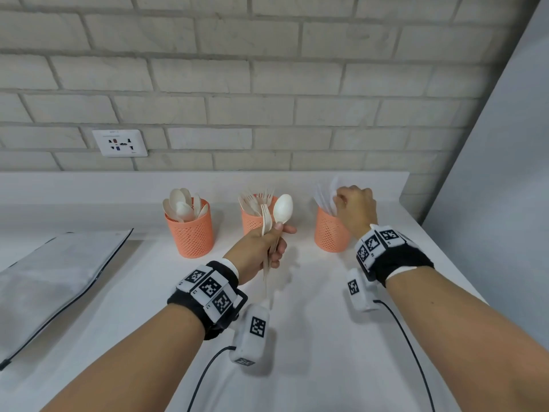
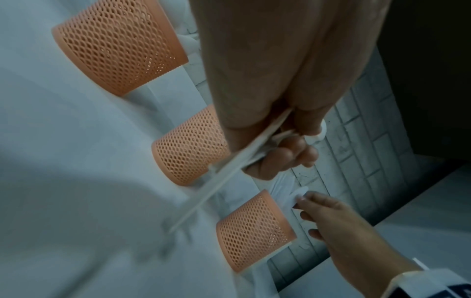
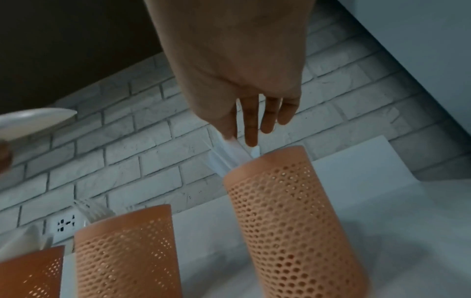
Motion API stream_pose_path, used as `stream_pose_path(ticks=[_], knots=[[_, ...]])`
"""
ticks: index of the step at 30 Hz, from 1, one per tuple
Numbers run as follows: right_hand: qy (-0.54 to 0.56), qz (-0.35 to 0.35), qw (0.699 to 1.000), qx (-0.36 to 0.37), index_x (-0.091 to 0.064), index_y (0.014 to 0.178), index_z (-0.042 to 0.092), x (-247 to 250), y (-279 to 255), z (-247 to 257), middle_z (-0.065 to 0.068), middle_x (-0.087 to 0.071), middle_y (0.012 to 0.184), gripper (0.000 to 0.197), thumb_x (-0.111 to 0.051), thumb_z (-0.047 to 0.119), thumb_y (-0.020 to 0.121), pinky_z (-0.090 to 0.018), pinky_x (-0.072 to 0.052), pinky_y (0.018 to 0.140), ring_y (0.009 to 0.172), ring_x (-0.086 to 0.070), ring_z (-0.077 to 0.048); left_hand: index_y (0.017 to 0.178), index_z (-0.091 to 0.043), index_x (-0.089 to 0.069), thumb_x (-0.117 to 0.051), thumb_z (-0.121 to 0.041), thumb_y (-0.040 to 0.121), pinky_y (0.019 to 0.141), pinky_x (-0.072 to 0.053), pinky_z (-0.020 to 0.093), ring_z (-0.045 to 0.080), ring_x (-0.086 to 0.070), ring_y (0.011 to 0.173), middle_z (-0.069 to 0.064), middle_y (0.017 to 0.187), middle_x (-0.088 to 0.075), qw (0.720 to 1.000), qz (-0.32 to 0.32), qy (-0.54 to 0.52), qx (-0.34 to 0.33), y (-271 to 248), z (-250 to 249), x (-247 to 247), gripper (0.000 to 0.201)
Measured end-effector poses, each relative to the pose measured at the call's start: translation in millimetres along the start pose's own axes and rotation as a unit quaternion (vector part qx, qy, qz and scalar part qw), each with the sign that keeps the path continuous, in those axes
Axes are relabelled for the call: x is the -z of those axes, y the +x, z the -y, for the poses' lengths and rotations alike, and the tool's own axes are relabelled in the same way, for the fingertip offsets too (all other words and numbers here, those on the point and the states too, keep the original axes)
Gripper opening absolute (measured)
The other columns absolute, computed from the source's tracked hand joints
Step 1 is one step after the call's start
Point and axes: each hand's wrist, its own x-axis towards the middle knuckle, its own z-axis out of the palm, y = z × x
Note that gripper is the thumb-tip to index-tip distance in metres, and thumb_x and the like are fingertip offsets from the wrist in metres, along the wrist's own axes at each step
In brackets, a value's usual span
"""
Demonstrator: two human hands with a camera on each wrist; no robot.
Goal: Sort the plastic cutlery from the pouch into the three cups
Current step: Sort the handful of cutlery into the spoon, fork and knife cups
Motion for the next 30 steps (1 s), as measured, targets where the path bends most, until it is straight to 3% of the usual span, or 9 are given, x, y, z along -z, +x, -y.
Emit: stream_pose_path(ticks=[3, 5, 10, 13, 16, 18, 22, 25, 30], knots=[[-0.005, -0.047, 0.999, 0.005, -0.059, 0.121, 0.004, 4, -1, 13, -0.019, -0.051, 0.120, 0.033, -0.048, 0.007, 0.090, -0.040, -0.035, 0.091, 0.112, -0.042, -0.036, 0.087, -0.014, -0.052, -0.036, -0.027, 0.100, 0.048, -0.037, 0.018, 0.009, -0.036, 0.048, -0.002, 0.060, -0.040, 1.000, -0.021, -0.001, 0.003, 0, -2, 3, 0.024], [0.103, -0.103, 0.988, 0.055, -0.058, 0.119, 0.003, 10, -6, 38, -0.017, -0.051, 0.114, 0.031, -0.051, 0.008, 0.089, -0.034, -0.040, 0.092, 0.106, -0.049, -0.028, 0.083, -0.017, -0.044, -0.037, -0.026, 0.100, 0.049, -0.037, 0.019, 0.010, -0.035, 0.053, -0.001, 0.065, -0.037, 0.999, -0.042, 0.008, -0.001, 1, -3, 3, 0.021], [0.253, 0.144, 0.947, 0.135, -0.068, 0.080, 0.006, 3, -46, 100, -0.002, -0.063, 0.074, 0.021, -0.065, 0.026, 0.084, -0.029, -0.046, 0.066, 0.066, -0.056, -0.015, 0.100, -0.019, -0.045, -0.032, -0.012, 0.100, 0.053, -0.037, 0.023, 0.011, -0.034, 0.059, -0.001, 0.067, -0.038, 0.994, -0.082, 0.056, -0.048, 2, -6, 0, 0.014], [0.246, 0.143, 0.950, 0.125, -0.065, 0.077, 0.003, -15, -59, 108, 0.012, -0.048, 0.070, 0.015, -0.063, 0.017, 0.084, -0.014, -0.038, 0.059, 0.062, -0.048, -0.003, 0.100, -0.018, -0.047, -0.033, -0.002, 0.096, 0.051, -0.038, 0.022, 0.010, -0.039, 0.059, 0.000, 0.070, -0.045, 0.991, -0.085, 0.074, -0.066, 0, -5, 6, 0.022], [0.290, 0.157, 0.942, 0.068, -0.061, 0.080, -0.002, -23, -56, 109, -0.006, -0.059, 0.070, 0.017, -0.053, 0.009, 0.089, -0.028, -0.047, 0.060, 0.064, -0.058, -0.020, 0.123, -0.016, -0.039, -0.052, -0.003, 0.090, 0.057, -0.044, 0.026, 0.013, -0.052, 0.076, 0.001, 0.089, -0.052, 0.992, -0.076, 0.083, -0.053, -4, 0, 16, 0.038], [0.332, 0.123, 0.935, 0.019, -0.057, 0.085, -0.001, -19, -46, 113, -0.013, -0.060, 0.074, 0.019, -0.046, 0.012, 0.094, -0.033, -0.049, 0.058, 0.063, -0.060, -0.021, 0.117, -0.011, -0.040, -0.061, -0.008, 0.086, 0.063, -0.048, 0.029, 0.018, -0.052, 0.083, 0.003, 0.092, -0.051, 0.991, -0.099, 0.082, -0.039, -5, 1, 24, 0.038], [0.409, -0.040, 0.912, -0.023, -0.047, 0.092, 0.011, 3, -16, 121, -0.003, -0.055, 0.063, 0.016, -0.035, 0.017, 0.100, -0.017, -0.041, 0.041, 0.039, -0.052, -0.001, 0.087, -0.017, -0.039, -0.050, -0.003, 0.089, 0.065, -0.045, 0.029, 0.016, -0.044, 0.073, 0.003, 0.082, -0.041, 0.983, -0.175, 0.061, -0.016, -5, 0, 45, 0.018], [0.419, -0.108, 0.902, -0.018, -0.046, 0.095, 0.012, -3, -7, 123, 0.002, -0.056, 0.062, 0.015, -0.033, 0.015, 0.101, -0.019, -0.049, 0.047, 0.046, -0.057, -0.003, 0.087, -0.016, -0.047, -0.037, -0.004, 0.093, 0.058, -0.040, 0.026, 0.014, -0.041, 0.063, 0.002, 0.074, -0.040, 0.980, -0.198, 0.029, -0.020, -9, 1, 57, 0.017], [0.215, 0.022, 0.976, 0.013, -0.060, 0.097, 0.001, -61, -11, 104, -0.021, -0.064, 0.088, 0.021, -0.041, 0.011, 0.097, -0.027, -0.038, 0.068, 0.084, -0.058, -0.032, 0.091, -0.013, -0.057, -0.033, -0.003, 0.097, 0.056, -0.039, 0.024, 0.013, -0.043, 0.059, 0.002, 0.068, -0.041, 0.984, -0.172, 0.014, -0.047, -13, 0, 66, 0.027]])
